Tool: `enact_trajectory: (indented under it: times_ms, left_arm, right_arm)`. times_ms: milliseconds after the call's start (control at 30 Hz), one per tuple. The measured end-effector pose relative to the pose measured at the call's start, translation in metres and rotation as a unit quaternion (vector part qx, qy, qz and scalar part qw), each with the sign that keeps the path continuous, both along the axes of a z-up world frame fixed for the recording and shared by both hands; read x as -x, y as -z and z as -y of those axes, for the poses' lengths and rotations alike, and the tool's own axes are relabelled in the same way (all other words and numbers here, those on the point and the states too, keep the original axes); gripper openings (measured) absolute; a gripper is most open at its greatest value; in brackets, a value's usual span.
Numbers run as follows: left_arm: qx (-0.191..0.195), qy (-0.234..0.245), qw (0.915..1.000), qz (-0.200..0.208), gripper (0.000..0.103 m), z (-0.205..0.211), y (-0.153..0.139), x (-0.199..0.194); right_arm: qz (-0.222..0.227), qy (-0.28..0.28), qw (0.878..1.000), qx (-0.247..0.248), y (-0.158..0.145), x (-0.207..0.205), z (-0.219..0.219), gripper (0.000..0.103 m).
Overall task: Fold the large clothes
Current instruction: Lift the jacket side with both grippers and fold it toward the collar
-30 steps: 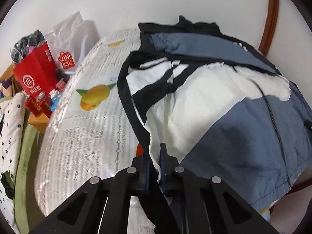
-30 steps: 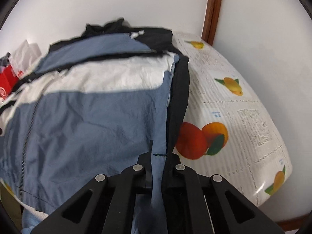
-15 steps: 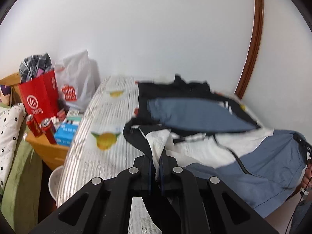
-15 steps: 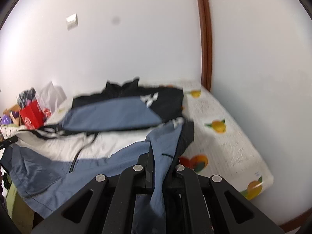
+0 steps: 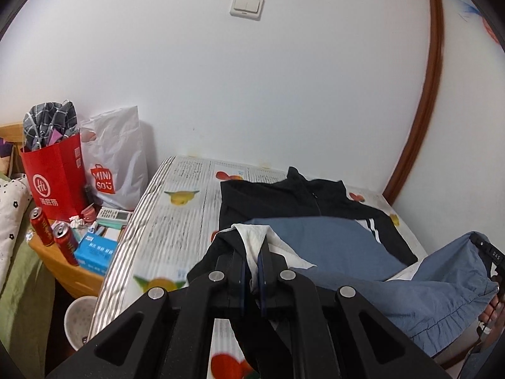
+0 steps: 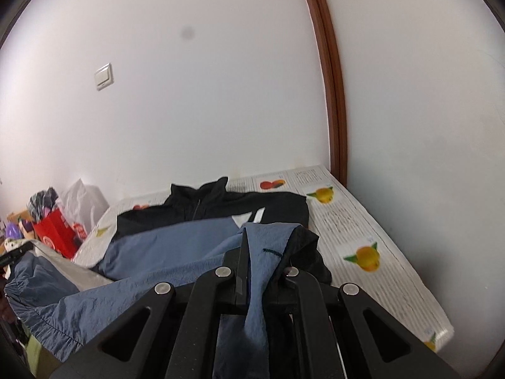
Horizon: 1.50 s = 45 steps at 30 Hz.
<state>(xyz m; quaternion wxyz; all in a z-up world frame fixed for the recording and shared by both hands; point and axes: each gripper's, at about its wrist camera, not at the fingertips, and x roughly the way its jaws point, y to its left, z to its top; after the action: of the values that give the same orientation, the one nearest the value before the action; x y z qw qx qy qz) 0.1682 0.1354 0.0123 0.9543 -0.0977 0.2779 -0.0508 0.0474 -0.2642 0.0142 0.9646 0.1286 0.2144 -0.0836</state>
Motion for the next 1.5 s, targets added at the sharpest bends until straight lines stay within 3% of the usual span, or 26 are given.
enact_trajectory:
  times_ms: [233, 367, 633, 933, 1000, 1100, 1233, 1367, 1500]
  left_arm:
    - [0.007, -0.012, 0.9997, -0.019, 0.006, -0.001, 0.009, -0.061]
    - [-0.006, -0.014, 0.9992, -0.037, 0.006, 0.005, 0.024, -0.089]
    - [-0.021, -0.020, 0.9959, -0.085, 0.007, 0.007, 0.064, -0.135]
    - [-0.034, -0.017, 0.9920, -0.121, 0.010, 0.012, 0.094, -0.157]
    - [-0.040, -0.011, 0.9913, -0.125, 0.012, 0.016, 0.095, -0.159]
    - [-0.048, 0.002, 0.9911, -0.125, 0.025, 0.023, 0.092, -0.154]
    - [-0.043, 0.013, 0.9925, -0.114, 0.034, 0.023, 0.080, -0.143]
    - [-0.032, 0.013, 0.9946, -0.098, 0.046, 0.014, 0.066, -0.125]
    - [-0.039, 0.004, 0.9953, -0.088, 0.049, 0.000, 0.061, -0.106]
  right_arm:
    - [-0.016, -0.001, 1.000, -0.027, 0.004, -0.062, 0.016, 0.004]
    - [-0.031, 0.000, 0.999, -0.015, 0.016, -0.095, 0.016, 0.004]
    - [-0.078, 0.011, 0.997, -0.004, 0.061, -0.148, 0.026, 0.005]
    - [-0.132, 0.034, 0.991, 0.001, 0.108, -0.181, 0.042, 0.007]
    - [-0.147, 0.035, 0.989, 0.002, 0.115, -0.184, 0.042, 0.012]
    - [-0.164, 0.020, 0.986, -0.003, 0.119, -0.183, 0.042, 0.019]
    - [-0.153, -0.003, 0.988, 0.017, 0.110, -0.161, 0.034, 0.036]
    - [-0.135, -0.007, 0.990, 0.040, 0.095, -0.128, 0.034, 0.036]
    - [-0.150, 0.010, 0.987, 0.053, 0.097, -0.103, 0.047, 0.036]
